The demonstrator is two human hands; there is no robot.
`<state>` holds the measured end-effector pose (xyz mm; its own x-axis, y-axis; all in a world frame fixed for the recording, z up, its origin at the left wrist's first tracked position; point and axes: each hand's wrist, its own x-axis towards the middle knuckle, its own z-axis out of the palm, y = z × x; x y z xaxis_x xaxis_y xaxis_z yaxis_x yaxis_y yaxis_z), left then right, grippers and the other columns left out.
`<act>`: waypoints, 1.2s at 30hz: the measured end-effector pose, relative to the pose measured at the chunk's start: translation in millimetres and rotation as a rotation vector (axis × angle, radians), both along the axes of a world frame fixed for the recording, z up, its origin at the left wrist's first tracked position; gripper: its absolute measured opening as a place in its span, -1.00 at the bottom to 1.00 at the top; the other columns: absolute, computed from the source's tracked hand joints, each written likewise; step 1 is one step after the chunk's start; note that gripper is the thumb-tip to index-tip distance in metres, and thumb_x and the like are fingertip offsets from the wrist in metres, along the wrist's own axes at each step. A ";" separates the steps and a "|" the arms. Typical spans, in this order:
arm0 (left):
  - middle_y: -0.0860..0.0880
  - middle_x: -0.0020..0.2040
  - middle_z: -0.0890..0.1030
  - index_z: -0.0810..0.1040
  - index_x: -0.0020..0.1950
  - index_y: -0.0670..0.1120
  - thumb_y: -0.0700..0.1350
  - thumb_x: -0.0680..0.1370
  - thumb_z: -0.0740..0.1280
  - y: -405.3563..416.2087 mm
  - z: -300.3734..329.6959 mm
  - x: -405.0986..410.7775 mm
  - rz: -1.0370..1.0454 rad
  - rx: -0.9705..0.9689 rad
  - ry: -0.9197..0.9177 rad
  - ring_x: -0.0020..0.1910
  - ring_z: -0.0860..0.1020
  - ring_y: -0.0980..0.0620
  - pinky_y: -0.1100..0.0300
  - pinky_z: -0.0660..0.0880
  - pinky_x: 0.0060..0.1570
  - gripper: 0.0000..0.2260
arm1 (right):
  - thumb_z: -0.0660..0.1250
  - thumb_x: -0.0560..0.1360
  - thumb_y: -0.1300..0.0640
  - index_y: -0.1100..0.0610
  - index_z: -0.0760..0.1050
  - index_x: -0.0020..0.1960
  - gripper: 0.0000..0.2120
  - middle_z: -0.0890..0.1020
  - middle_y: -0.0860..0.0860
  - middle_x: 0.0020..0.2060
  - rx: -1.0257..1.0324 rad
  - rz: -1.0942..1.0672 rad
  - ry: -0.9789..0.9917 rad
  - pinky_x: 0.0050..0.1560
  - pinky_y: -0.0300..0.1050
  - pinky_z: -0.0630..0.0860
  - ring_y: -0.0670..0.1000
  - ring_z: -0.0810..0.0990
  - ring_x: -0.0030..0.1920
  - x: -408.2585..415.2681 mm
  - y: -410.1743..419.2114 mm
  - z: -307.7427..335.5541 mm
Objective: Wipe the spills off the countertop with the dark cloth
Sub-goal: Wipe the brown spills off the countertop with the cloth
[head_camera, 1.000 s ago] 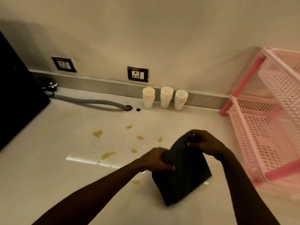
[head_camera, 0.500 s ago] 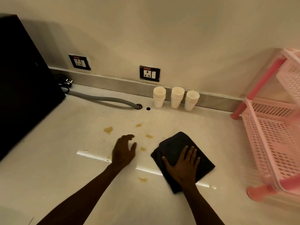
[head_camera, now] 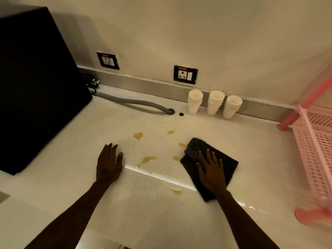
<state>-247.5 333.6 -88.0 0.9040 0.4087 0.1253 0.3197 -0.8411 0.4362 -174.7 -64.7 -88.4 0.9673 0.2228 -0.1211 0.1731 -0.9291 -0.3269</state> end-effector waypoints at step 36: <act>-0.21 0.62 0.25 0.27 0.60 -0.15 0.17 0.61 0.07 88.0 2.1 54.9 -0.252 -0.045 0.072 0.64 0.15 -0.19 -0.07 0.10 0.62 -0.37 | 0.03 0.67 -0.13 -0.06 -0.01 0.63 -0.43 0.05 0.06 0.64 0.026 -0.319 0.003 0.60 0.22 -0.09 0.15 -0.04 0.63 -24.9 108.4 1.7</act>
<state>-192.7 421.6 -85.8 0.9838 0.1737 0.0440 0.1345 -0.8783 0.4588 -199.6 43.7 -86.7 0.9886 -0.0886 -0.1220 -0.1265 -0.9277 -0.3514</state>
